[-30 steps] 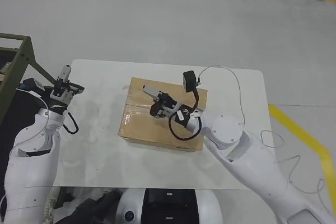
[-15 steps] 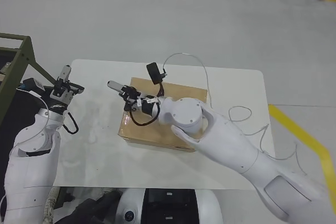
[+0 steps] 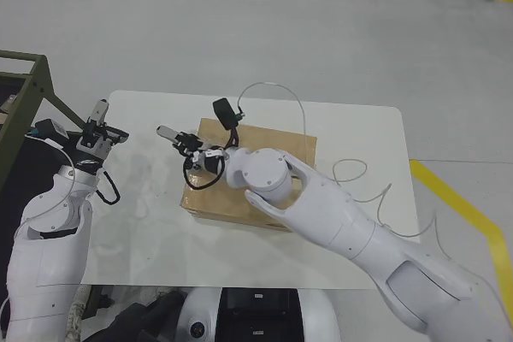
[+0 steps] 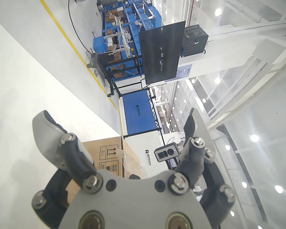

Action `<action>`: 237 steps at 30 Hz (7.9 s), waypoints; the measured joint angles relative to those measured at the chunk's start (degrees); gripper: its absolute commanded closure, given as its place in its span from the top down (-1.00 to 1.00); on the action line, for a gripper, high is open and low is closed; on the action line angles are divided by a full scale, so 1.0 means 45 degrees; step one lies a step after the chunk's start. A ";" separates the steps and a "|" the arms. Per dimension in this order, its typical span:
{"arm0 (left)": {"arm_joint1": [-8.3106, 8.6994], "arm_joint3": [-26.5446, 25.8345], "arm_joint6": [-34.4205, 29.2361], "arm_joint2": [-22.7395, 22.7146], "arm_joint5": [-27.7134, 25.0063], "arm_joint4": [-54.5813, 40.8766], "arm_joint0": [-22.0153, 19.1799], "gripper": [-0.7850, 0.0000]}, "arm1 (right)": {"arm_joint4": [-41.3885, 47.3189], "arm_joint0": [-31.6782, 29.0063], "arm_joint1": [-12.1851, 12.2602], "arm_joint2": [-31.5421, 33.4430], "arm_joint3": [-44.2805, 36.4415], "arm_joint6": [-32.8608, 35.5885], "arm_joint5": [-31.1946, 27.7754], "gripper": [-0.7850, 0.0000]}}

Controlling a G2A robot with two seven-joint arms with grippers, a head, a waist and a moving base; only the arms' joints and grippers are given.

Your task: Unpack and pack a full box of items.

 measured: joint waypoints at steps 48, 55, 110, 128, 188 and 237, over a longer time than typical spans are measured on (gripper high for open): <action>0.0000 0.0000 0.0000 0.0000 0.0000 0.0000 0.0000 1.00 | -0.4449 -0.5249 0.1250 0.4381 -0.4897 0.1199 0.2397 1.00; 0.0000 0.0000 0.0000 0.0000 0.0000 0.0000 0.0000 1.00 | -0.5068 -0.6088 0.1485 0.5069 -0.6191 0.1362 0.2233 1.00; 0.0000 0.0000 0.0000 0.0000 0.0000 0.0000 0.0000 1.00 | -1.0264 -0.1238 0.1105 0.3620 -0.2547 0.7071 -0.2087 1.00; 0.0000 0.0000 0.0000 0.0000 0.0000 0.0000 0.0000 1.00 | -1.3640 -0.0602 0.1199 0.3006 -0.2051 0.8142 -0.4137 0.83; 0.0000 0.0000 0.0000 0.0000 0.0000 0.0000 0.0000 1.00 | -1.8416 -0.0039 0.0488 0.2359 -0.1549 0.9782 -0.4307 -1.00; 0.0000 0.0000 0.0000 0.0000 0.0000 0.0000 0.0000 1.00 | -1.9198 -0.9328 0.1503 0.6482 -0.8714 0.3221 -0.1294 -0.88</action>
